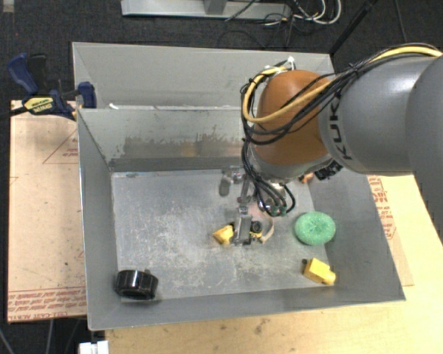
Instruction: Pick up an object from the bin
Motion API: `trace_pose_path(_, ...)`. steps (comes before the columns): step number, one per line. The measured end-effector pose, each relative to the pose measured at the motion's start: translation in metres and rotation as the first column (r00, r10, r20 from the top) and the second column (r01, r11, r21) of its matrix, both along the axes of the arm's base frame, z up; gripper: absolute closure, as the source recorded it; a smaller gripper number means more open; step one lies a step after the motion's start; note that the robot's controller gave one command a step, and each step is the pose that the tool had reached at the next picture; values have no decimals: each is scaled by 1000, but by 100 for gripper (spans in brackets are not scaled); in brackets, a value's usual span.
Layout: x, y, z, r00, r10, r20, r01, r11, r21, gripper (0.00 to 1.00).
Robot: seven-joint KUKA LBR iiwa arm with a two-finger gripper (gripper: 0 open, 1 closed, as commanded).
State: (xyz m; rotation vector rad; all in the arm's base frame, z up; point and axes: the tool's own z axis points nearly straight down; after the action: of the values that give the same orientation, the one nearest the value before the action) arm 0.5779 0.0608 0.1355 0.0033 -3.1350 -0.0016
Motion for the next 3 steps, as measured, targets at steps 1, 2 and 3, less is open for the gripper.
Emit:
trace_pose_path(1,2,0,5,1000,-1,8,1,1000,0,0)
trace_pose_path(2,4,-23,-15,998,62,11,-62,998,1,0)
trace_pose_path(3,-4,-39,-39,999,-39,8,39,999,0,0)
